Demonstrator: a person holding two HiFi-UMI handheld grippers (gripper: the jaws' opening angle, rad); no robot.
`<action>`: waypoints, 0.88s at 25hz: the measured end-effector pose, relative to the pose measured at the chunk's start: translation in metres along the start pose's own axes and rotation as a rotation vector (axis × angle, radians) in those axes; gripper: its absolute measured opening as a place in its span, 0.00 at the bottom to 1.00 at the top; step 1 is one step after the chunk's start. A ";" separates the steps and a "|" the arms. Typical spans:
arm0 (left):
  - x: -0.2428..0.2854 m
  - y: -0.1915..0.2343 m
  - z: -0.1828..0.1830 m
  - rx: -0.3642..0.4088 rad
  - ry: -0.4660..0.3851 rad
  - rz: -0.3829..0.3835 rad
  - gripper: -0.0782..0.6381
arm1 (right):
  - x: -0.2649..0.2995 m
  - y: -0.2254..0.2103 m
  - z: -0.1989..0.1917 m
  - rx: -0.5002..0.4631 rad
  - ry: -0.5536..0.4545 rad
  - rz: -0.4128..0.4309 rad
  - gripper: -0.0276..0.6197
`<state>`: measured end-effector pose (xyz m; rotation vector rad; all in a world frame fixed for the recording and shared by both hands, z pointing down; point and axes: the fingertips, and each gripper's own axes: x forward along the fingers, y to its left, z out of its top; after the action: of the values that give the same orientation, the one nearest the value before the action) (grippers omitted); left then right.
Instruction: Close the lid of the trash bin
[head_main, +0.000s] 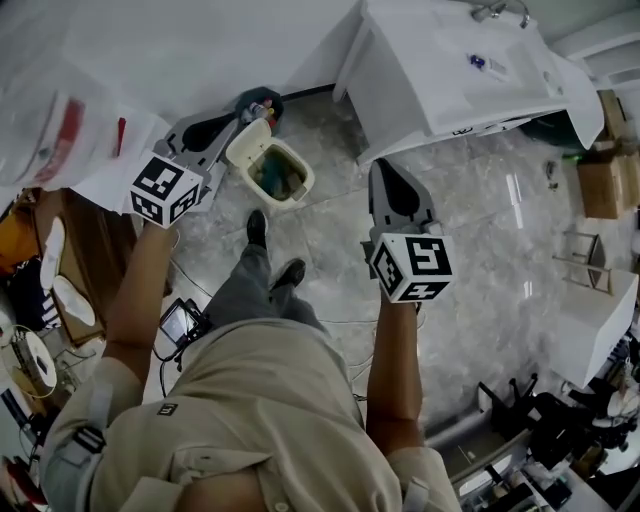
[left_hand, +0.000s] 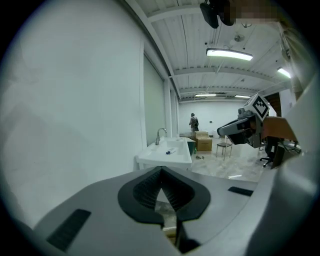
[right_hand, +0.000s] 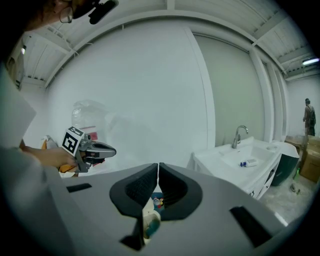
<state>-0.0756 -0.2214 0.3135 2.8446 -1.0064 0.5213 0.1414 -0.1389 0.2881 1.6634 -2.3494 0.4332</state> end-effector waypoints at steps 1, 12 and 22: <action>0.006 0.004 -0.004 -0.005 0.006 -0.005 0.13 | 0.003 -0.003 -0.003 0.004 0.008 -0.007 0.08; 0.075 0.049 -0.080 -0.076 0.105 -0.033 0.13 | 0.049 -0.032 -0.052 0.062 0.092 -0.068 0.08; 0.120 0.075 -0.173 -0.148 0.236 -0.041 0.13 | 0.087 -0.048 -0.105 0.121 0.165 -0.091 0.08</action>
<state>-0.0854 -0.3194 0.5144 2.5935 -0.9025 0.7262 0.1594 -0.1915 0.4216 1.7069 -2.1589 0.6791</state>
